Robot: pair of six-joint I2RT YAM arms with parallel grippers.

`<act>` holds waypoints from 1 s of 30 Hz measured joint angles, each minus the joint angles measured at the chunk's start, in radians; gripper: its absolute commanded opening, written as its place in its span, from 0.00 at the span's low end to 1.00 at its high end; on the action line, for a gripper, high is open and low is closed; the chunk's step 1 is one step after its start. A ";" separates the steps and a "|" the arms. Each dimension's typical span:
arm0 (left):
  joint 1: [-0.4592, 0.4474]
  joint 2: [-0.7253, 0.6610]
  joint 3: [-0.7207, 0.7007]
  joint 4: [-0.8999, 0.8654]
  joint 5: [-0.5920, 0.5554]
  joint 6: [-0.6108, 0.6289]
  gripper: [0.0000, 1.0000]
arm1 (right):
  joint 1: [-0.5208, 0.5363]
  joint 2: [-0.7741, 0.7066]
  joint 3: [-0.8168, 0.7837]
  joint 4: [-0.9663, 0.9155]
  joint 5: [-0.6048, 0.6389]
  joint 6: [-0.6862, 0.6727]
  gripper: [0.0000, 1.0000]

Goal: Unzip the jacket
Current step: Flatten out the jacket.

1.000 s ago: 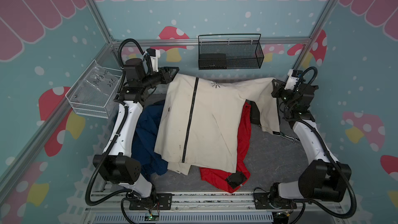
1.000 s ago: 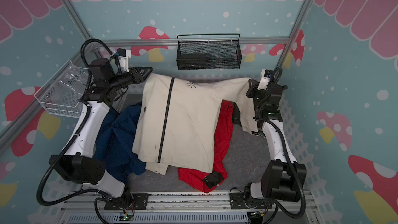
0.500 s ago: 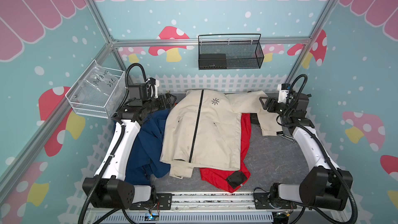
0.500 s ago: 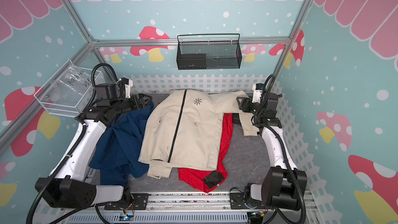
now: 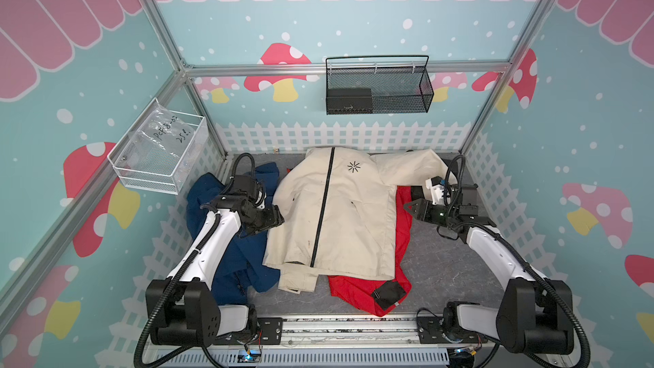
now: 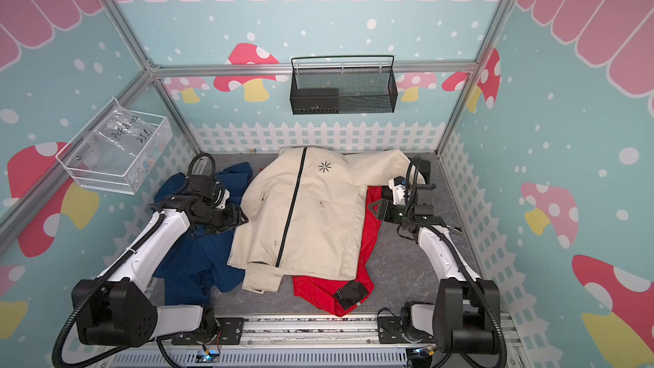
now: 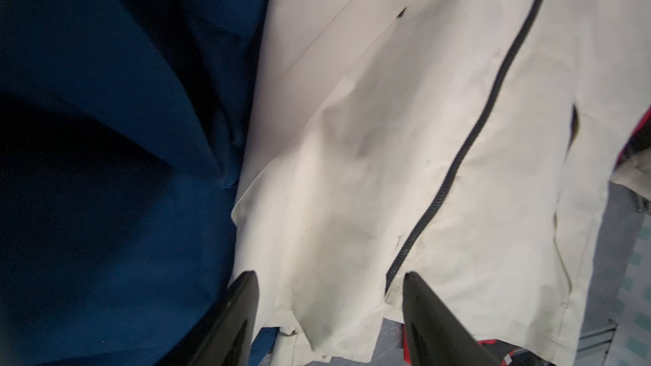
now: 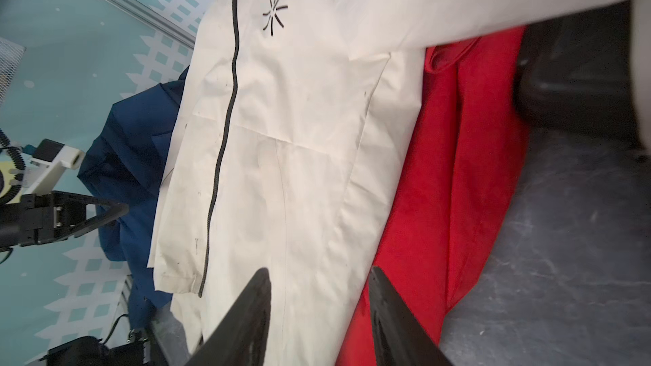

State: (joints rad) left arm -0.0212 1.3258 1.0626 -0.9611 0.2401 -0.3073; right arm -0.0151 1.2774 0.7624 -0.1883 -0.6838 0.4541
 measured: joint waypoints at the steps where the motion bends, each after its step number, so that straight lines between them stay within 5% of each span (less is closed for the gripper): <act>1: 0.000 0.002 -0.003 -0.005 -0.021 -0.002 0.61 | 0.015 0.009 -0.008 0.000 -0.002 -0.002 0.44; 8: 0.000 0.030 -0.028 0.008 -0.111 -0.004 0.60 | 0.077 0.047 -0.044 0.016 -0.012 0.006 0.40; 17: 0.000 0.121 -0.110 0.102 -0.095 -0.006 0.64 | 0.102 0.098 -0.111 0.109 -0.019 0.094 0.52; 30: 0.013 0.158 -0.126 0.180 -0.071 -0.011 0.63 | 0.135 0.141 -0.169 0.190 -0.012 0.166 0.47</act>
State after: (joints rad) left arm -0.0078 1.4837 0.9371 -0.7815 0.1692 -0.3180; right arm 0.1204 1.4181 0.5934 0.0013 -0.6956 0.6205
